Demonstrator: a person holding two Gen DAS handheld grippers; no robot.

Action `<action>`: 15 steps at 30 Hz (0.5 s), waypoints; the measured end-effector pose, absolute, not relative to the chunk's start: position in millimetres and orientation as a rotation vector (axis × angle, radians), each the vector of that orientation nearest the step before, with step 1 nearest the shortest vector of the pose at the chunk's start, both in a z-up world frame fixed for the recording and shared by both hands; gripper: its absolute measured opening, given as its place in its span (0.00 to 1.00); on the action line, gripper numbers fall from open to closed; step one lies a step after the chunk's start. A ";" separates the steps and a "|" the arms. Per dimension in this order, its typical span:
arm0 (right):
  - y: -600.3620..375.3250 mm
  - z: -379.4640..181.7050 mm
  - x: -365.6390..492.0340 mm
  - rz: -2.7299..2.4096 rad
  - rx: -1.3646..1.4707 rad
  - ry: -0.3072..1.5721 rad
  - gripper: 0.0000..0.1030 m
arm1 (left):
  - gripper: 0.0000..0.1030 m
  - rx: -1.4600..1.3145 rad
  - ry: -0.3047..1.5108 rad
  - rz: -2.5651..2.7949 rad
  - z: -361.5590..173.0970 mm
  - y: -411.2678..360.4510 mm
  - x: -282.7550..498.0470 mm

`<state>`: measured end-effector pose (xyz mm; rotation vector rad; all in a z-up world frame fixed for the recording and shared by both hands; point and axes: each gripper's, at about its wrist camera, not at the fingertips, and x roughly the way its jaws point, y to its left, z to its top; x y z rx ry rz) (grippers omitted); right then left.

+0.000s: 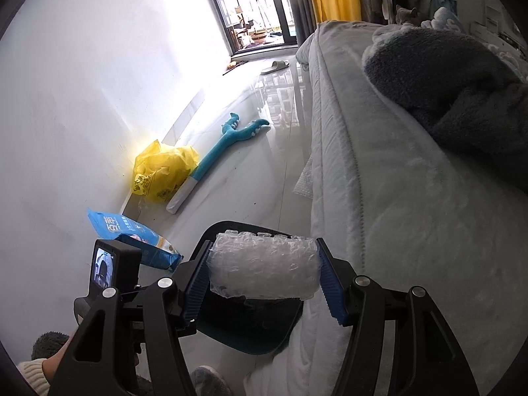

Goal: Collect trash
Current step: 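Open the left gripper to drop the tissue pack into the bin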

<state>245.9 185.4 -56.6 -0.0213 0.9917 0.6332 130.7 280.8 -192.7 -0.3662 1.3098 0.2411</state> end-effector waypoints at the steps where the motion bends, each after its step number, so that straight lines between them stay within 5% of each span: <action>1: 190.7 -59.4 246.1 0.636 -0.027 0.998 0.60 | 0.87 -0.368 1.301 0.239 -190.8 285.7 128.0; 15: 256.0 -130.6 250.9 0.616 -0.117 1.154 0.60 | 0.87 -0.348 1.192 0.286 -166.7 341.7 92.9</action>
